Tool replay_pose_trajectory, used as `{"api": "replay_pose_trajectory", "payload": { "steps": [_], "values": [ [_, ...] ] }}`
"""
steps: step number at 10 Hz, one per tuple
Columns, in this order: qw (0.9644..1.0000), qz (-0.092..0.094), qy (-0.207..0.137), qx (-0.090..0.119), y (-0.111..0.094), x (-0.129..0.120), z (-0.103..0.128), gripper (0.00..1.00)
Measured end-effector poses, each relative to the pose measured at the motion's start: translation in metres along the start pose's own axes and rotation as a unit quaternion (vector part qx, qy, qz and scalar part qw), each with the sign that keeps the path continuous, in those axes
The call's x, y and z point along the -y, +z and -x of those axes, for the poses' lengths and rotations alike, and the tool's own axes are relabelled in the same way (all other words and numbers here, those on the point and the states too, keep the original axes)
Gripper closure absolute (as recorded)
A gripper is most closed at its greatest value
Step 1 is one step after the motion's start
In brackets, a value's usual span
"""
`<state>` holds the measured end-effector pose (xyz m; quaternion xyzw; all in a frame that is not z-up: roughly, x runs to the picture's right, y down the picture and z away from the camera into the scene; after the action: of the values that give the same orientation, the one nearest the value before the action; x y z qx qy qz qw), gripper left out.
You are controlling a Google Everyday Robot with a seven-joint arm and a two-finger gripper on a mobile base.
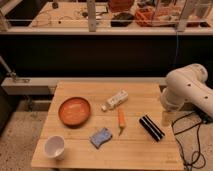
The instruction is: Place the bottle in the ceramic bowl
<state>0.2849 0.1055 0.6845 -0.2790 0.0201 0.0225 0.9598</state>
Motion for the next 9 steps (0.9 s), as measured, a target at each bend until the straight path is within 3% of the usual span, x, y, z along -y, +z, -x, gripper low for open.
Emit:
{"api": "replay_pose_trajectory", "payload": {
  "steps": [2, 5, 9],
  "values": [
    [1.0000, -0.001, -0.004, -0.002, 0.000, 0.002, 0.002, 0.20],
    [0.9990, -0.007, -0.043, -0.009, -0.003, 0.022, 0.041, 0.20],
    [0.9971, -0.011, -0.072, -0.018, -0.002, 0.033, 0.059, 0.20]
  ]
}}
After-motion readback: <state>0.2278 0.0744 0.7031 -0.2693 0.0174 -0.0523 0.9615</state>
